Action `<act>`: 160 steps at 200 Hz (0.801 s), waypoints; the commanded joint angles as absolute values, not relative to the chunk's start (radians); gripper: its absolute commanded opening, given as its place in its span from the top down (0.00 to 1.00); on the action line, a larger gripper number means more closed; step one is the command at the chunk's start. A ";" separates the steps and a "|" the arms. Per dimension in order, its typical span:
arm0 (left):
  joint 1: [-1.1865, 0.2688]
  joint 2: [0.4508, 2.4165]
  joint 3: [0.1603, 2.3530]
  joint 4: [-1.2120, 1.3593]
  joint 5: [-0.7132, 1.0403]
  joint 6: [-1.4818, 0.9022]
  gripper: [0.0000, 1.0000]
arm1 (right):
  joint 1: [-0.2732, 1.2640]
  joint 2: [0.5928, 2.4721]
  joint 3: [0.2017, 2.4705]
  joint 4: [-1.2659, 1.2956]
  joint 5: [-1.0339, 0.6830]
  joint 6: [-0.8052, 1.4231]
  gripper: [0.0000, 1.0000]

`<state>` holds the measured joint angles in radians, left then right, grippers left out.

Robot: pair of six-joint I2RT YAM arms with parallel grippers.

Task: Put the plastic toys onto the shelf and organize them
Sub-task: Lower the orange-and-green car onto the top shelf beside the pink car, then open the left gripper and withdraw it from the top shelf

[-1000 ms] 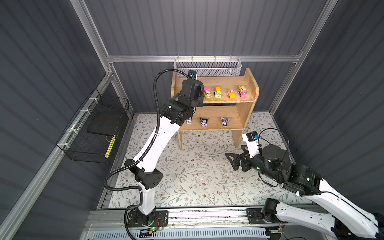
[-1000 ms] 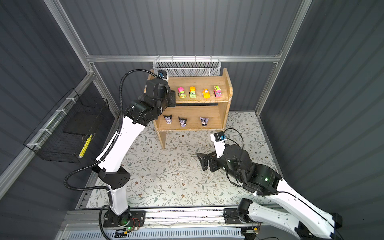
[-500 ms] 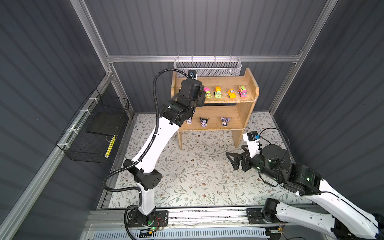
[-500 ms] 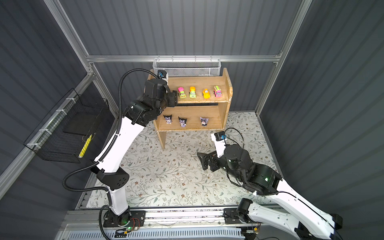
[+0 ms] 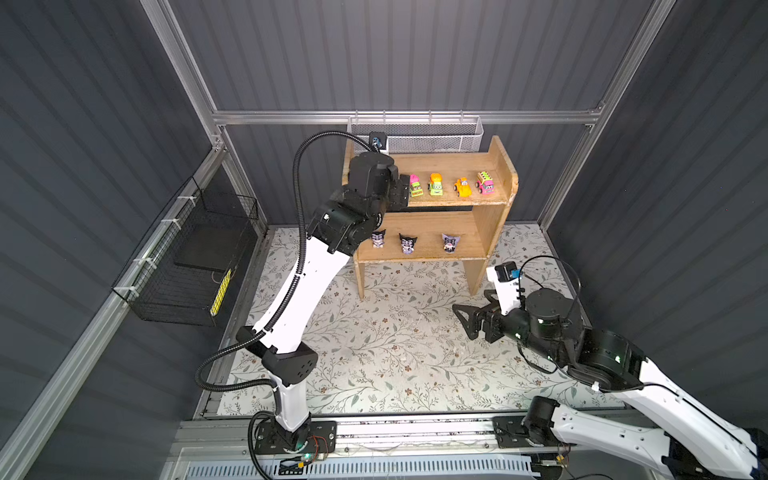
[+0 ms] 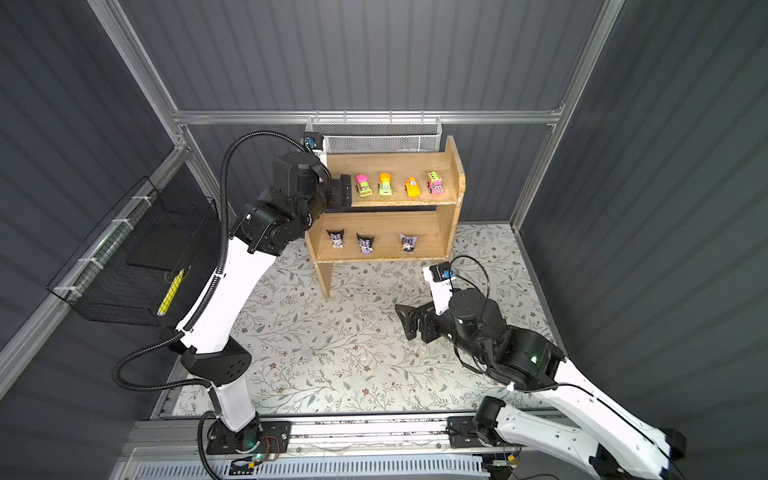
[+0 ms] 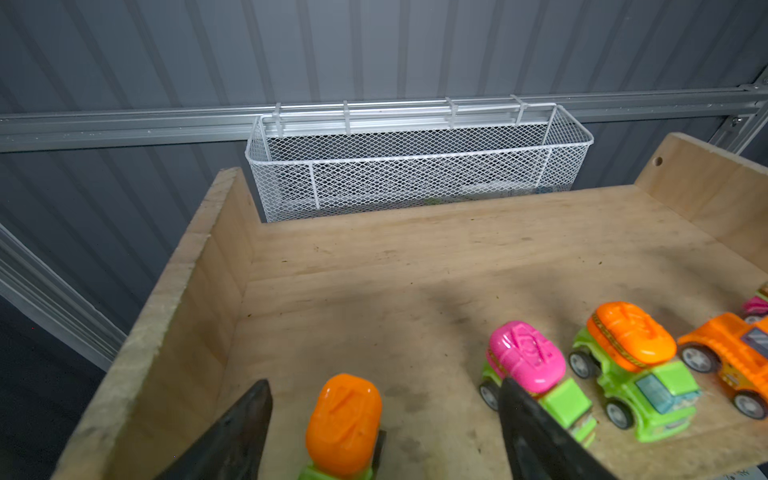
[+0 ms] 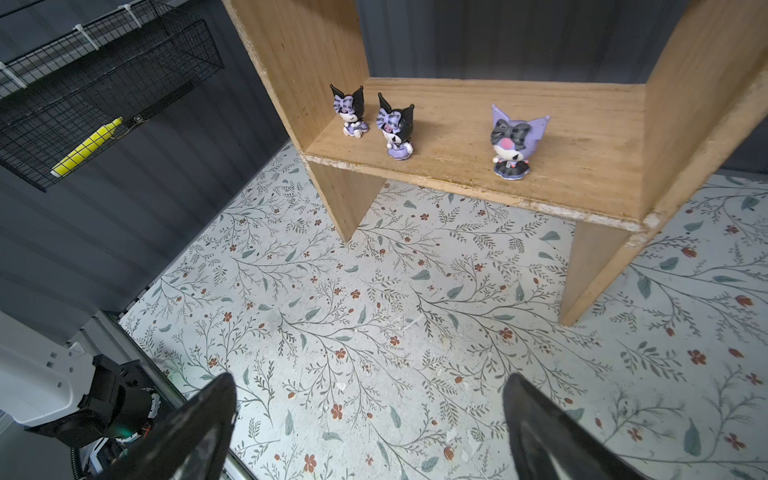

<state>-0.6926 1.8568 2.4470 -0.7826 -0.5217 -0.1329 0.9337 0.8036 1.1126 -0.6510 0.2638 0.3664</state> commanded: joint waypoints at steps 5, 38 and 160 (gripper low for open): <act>-0.687 1.838 2.420 -0.770 -0.517 -0.113 0.15 | 0.930 0.793 1.127 -0.679 0.291 0.368 0.01; -0.688 1.819 2.385 -0.739 -0.510 -0.114 0.15 | 0.927 0.784 1.131 -0.685 0.299 0.361 0.01; -0.688 1.809 2.394 -0.709 -0.493 -0.078 0.10 | 0.896 0.793 1.129 -0.673 0.274 0.344 0.01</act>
<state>-0.6926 1.8519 2.3867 -0.7540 -0.5129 -0.1177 0.9062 0.7940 1.1130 -0.6739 0.2836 0.3565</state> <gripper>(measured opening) 0.890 0.989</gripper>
